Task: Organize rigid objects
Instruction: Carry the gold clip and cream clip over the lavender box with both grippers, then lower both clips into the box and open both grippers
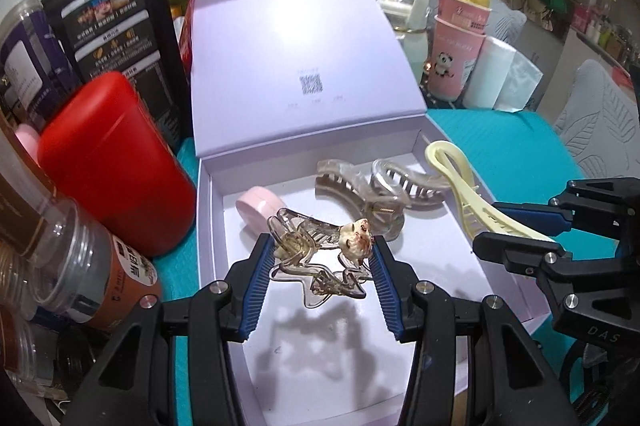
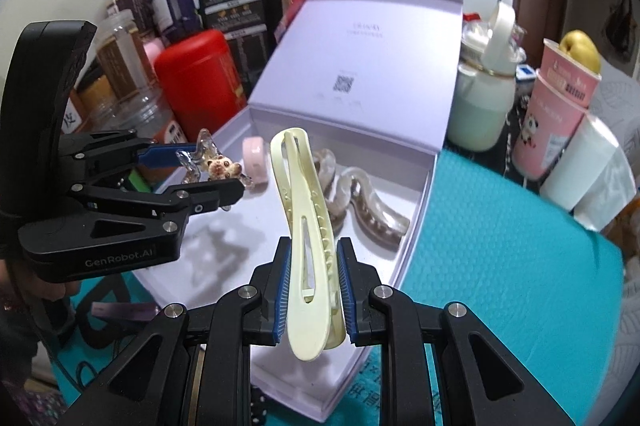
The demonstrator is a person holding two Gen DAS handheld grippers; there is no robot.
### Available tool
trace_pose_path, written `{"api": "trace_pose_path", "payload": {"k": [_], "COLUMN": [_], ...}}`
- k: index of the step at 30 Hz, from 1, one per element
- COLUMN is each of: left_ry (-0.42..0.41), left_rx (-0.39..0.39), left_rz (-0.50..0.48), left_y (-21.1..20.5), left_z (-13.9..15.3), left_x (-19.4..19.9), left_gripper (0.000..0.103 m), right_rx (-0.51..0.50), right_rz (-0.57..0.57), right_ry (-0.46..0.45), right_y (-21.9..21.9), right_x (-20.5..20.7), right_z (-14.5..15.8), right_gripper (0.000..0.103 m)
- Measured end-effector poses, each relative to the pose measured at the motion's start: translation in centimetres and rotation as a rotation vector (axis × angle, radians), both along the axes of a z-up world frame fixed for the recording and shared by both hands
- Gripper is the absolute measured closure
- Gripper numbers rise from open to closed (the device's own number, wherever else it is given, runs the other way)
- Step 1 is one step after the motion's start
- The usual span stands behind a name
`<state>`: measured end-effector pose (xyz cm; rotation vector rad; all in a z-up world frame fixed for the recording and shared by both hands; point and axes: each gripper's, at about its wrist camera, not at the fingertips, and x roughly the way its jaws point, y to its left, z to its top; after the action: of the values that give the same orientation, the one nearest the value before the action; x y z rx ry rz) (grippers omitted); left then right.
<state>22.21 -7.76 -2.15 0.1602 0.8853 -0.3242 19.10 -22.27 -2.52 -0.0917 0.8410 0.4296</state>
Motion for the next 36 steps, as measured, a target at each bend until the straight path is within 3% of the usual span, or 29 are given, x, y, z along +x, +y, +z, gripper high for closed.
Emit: {"api": "trace_pose_path", "payload": {"k": [13, 36], "left_ry": [0.073, 0.156], "left_rx": [0.031, 0.02], "left_rz": [0.033, 0.067], "left_y": [0.4, 0.6], "left_z": [-2.5, -4.2], "left_x": [2.1, 4.6], "left_gripper": [0.055, 0.055], "right_rx": [-0.014, -0.046], "right_rz": [-0.07, -0.1], "right_ry": [0.067, 0.06], "right_y": [-0.7, 0.5], "right_x": [2.4, 6.2], "right_z": [-2.3, -3.8], "right_gripper": [0.081, 0.081]}}
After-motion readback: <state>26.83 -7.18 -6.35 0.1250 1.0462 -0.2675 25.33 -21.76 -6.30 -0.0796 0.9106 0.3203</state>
